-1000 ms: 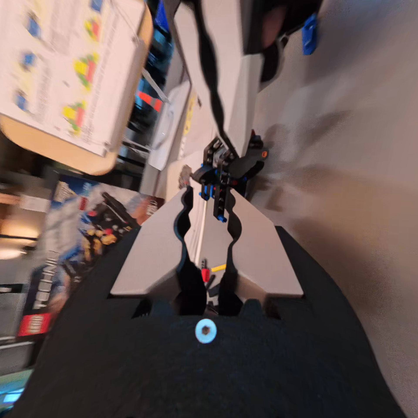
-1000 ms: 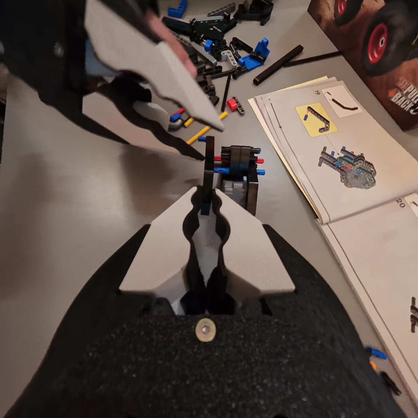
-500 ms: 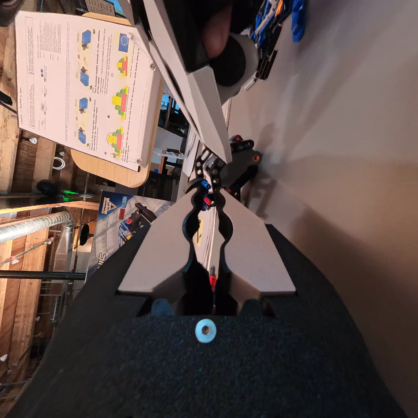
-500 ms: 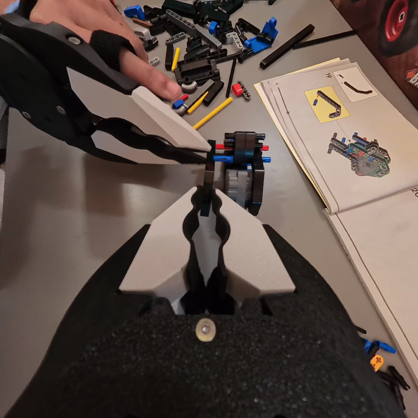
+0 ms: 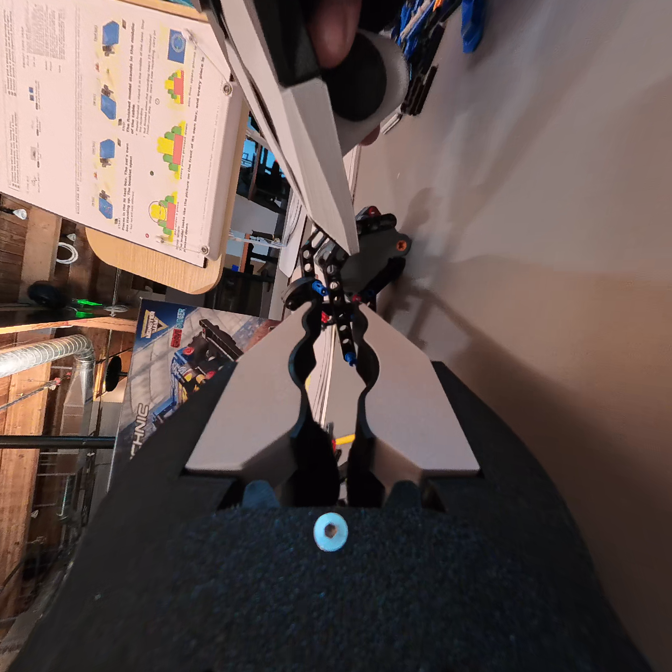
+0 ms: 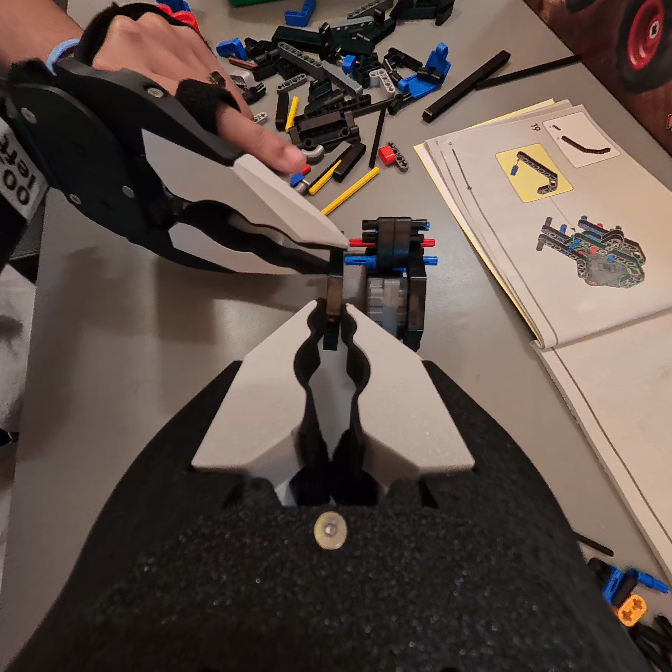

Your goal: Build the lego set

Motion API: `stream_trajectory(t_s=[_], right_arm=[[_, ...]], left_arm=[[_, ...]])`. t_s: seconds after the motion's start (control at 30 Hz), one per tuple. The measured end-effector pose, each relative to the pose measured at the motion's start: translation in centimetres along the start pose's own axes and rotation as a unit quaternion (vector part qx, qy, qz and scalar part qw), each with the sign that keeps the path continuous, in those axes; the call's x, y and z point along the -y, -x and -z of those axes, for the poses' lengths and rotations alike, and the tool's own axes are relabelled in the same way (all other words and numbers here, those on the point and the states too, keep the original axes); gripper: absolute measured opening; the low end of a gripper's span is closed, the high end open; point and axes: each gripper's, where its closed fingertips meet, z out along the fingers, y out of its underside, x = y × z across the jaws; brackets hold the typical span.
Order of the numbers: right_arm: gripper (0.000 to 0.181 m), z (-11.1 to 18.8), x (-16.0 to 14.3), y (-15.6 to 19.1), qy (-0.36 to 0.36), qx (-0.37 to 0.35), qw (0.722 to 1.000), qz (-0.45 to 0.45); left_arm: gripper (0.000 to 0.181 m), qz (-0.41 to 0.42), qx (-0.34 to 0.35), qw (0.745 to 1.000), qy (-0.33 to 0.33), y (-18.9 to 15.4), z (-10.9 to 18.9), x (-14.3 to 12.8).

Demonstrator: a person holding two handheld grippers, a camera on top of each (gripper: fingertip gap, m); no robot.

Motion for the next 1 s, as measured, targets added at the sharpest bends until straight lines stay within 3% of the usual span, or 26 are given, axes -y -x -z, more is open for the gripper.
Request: stream_trajectory(t_s=[0.3,0.4,0.47,0.6,1.0], right_arm=[[0.012,0.4,0.7,0.2,-0.026,0.004,1.0,0.013],[0.035,1.4,1.7,-0.3,-0.053,0.006,0.999,0.01],[0.059,1.7,2.7,-1.0,-0.083,0.004,0.997,-0.003],[0.09,-0.3,2.1,-2.3,-0.076,-0.013,0.997,-0.022],[0.063,-2.2,1.4,-2.1,-0.05,-0.023,0.998,-0.007]], left_arm=[[0.005,-0.03,0.041,0.999,0.005,1.0,0.2,0.1],[0.005,-0.028,0.047,0.999,0.004,1.2,0.2,0.1],[0.005,-0.015,0.042,0.999,0.011,1.2,0.1,0.0],[0.006,0.011,0.035,0.999,0.019,1.2,-0.1,-0.2],[0.005,0.012,0.029,0.999,0.022,0.7,-0.2,-0.5]])
